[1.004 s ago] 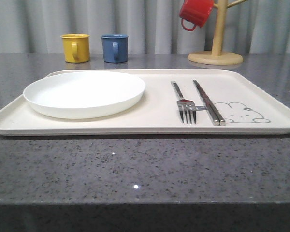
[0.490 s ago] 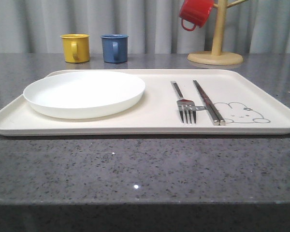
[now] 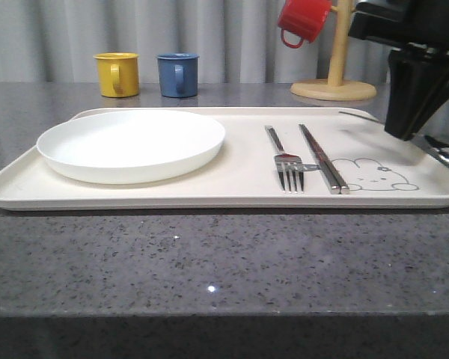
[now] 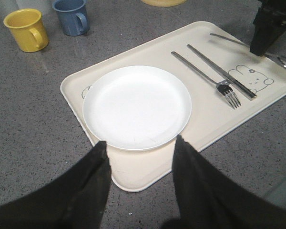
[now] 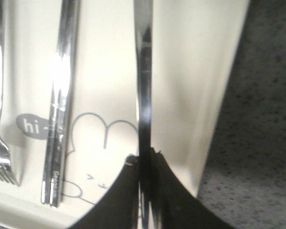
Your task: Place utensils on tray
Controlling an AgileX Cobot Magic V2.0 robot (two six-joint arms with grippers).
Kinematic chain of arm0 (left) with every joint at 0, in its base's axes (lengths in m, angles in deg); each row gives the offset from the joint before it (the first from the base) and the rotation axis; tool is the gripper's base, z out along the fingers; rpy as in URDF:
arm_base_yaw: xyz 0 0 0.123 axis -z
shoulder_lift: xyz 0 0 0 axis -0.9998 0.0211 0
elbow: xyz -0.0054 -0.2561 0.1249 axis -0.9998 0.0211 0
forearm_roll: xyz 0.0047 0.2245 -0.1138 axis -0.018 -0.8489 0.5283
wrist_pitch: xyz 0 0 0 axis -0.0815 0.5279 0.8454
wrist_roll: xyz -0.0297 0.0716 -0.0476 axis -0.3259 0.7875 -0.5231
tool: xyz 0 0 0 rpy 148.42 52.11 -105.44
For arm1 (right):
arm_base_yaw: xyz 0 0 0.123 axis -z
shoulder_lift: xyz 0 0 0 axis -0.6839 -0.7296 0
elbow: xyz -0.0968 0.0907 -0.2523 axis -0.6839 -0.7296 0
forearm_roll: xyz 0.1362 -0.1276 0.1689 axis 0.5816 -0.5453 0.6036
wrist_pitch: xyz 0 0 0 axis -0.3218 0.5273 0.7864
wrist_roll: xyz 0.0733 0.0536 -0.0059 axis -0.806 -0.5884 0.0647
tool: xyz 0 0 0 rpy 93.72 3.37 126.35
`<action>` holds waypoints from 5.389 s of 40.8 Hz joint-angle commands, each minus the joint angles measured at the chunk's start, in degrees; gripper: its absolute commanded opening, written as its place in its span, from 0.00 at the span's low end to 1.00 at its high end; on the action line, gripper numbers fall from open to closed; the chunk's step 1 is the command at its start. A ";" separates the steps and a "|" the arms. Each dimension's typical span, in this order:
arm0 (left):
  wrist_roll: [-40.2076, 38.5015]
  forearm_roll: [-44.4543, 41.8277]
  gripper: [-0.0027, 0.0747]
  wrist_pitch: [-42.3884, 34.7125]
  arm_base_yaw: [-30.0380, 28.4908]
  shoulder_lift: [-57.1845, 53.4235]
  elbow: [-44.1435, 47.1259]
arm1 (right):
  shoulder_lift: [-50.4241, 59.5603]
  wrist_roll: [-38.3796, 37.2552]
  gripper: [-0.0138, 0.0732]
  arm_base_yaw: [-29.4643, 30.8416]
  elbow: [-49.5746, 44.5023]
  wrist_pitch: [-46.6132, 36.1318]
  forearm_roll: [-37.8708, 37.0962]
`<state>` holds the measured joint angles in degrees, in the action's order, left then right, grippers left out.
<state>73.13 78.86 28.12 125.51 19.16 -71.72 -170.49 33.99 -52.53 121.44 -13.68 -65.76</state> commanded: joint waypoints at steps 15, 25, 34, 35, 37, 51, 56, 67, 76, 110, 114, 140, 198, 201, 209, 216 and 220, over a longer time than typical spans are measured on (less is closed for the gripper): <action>-0.46 -0.18 0.41 -4.36 0.30 0.14 -1.45 | 0.39 -11.98 0.31 -1.48 1.29 -6.66 0.60; -0.46 -0.18 0.41 -4.36 0.30 0.14 -1.45 | 0.39 -11.72 0.45 -1.48 1.29 -8.44 -0.01; -0.46 -0.18 0.41 -4.36 0.30 0.14 -1.45 | 3.93 -2.93 0.45 -1.48 1.29 -8.65 -0.70; -0.46 -0.18 0.41 -4.36 0.30 0.14 -1.45 | 4.92 -1.65 0.45 -1.48 1.29 -8.43 -0.70; -0.46 -0.18 0.41 -4.36 0.30 0.14 -1.45 | 6.55 -0.38 0.45 -1.48 1.29 -7.88 -0.70; -0.46 -0.18 0.41 -4.36 0.30 0.14 -1.45 | 24.11 3.36 0.45 -1.48 0.28 0.03 -6.80; -0.46 -0.18 0.41 -4.36 0.30 0.14 -1.45 | 33.13 4.69 0.45 -1.48 -3.22 -0.52 -7.59; -0.46 -0.18 0.41 -4.36 0.30 0.14 -1.45 | 54.84 5.85 0.45 -1.48 -15.05 -3.14 -7.59; -0.46 -0.18 0.41 -4.36 0.30 0.14 -1.45 | 75.22 5.85 0.45 -1.48 -24.98 -5.29 -7.73; -0.46 -0.18 0.33 -4.09 0.30 0.14 -1.45 | 90.11 5.33 0.19 -1.30 -34.75 -8.84 -7.97; -0.46 -0.18 0.17 -4.09 0.30 0.14 -1.45 | 90.11 5.33 0.04 -1.30 -34.75 -9.05 -7.97; -0.46 -0.18 0.01 -4.24 0.30 0.14 -1.45 | 90.11 5.33 0.02 -1.30 -34.75 -9.04 -7.97; 4.27 3.01 0.01 -52.34 -35.64 -39.10 53.42 | 90.16 5.33 0.02 -1.35 -34.79 -8.85 -7.96; 9.18 7.81 0.01 -52.25 -35.64 -39.10 53.42 | 90.16 5.33 0.02 -1.35 -34.79 -8.85 -7.96; 9.38 8.04 0.01 -51.43 -35.64 -39.10 53.42 | 90.16 5.33 0.02 -1.35 -34.79 -8.85 -7.96; 9.38 8.04 0.01 -49.23 -35.64 -39.10 53.42 | 90.16 5.33 0.02 -1.35 -34.79 -8.85 -7.96; 9.38 8.04 0.01 -49.81 -35.64 -39.10 53.42 | 90.16 5.33 0.02 -1.35 -34.79 -8.85 -7.96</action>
<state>82.46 86.25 -17.25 89.96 -18.55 -18.14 -79.16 39.07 -54.02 85.65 -18.27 -73.51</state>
